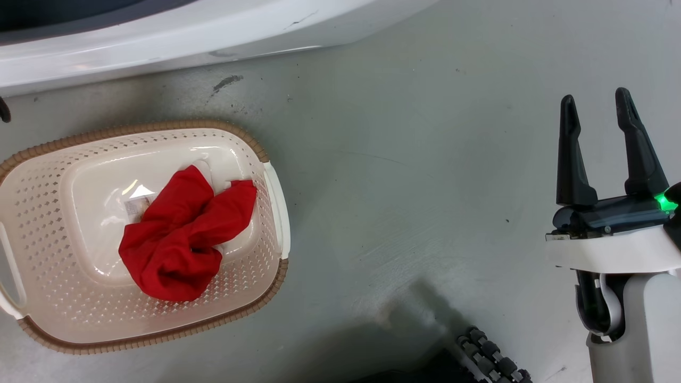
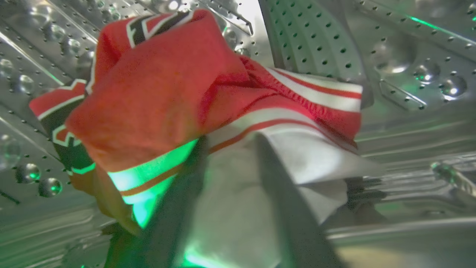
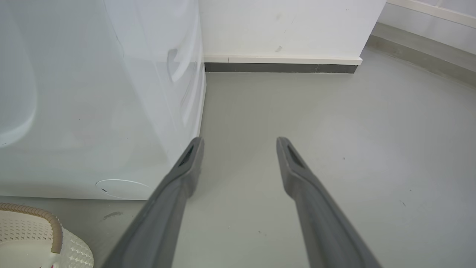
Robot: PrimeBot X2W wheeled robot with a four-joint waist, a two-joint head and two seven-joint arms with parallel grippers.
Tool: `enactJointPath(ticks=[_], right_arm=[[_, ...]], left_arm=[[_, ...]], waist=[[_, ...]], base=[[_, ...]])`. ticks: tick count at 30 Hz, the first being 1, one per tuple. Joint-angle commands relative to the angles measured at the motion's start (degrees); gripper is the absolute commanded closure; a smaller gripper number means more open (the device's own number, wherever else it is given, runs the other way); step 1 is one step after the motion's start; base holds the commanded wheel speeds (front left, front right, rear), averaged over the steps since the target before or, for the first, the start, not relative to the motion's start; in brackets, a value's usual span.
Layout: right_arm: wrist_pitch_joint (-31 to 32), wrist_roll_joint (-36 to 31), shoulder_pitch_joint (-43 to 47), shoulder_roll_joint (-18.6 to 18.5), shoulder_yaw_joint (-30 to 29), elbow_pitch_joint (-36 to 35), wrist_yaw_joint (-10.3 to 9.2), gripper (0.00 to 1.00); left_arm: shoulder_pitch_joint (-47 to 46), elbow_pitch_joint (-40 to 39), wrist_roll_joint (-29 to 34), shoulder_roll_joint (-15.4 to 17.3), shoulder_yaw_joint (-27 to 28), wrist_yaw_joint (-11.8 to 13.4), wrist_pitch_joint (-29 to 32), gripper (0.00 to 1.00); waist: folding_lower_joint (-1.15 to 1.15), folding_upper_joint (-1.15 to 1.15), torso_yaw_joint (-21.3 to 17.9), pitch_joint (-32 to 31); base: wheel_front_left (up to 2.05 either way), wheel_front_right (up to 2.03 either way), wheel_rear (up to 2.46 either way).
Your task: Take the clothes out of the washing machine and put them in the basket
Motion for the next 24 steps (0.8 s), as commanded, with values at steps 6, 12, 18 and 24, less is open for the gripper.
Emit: enactJointPath(ticks=[6,12,18,24], right_arm=[[-0.1,-0.1,-0.9,0.1,0.2,0.3,-0.04,0.0],[-0.1,-0.8,0.0,0.1,0.2,0.8,-0.04,0.0],[-0.1,-2.2,1.8,0.1,-0.4,1.5,-0.04,0.0],[-0.1,-4.4,4.6,0.1,-0.3,2.2,-0.04,0.0]], left_arm=[[1.1,-2.7,-0.3,1.5,-1.0,-0.4,-5.3,1.0],[3.1,-2.8,-1.3,0.8,-1.2,-0.8,-12.4,1.0],[8.0,-1.1,-3.2,-1.0,-1.8,-1.2,-21.9,1.0],[16.1,0.1,-6.5,-4.7,-2.7,-1.3,-32.4,1.0]], waist=[[-0.01,0.0,0.0,-1.1],[-0.01,0.0,0.9,-3.9],[-0.01,0.0,2.7,-9.4],[-0.01,0.0,5.6,-16.0]], base=[[0.0,0.0,0.0],[0.0,0.0,0.0],[0.0,0.0,0.0],[0.0,0.0,0.0]])
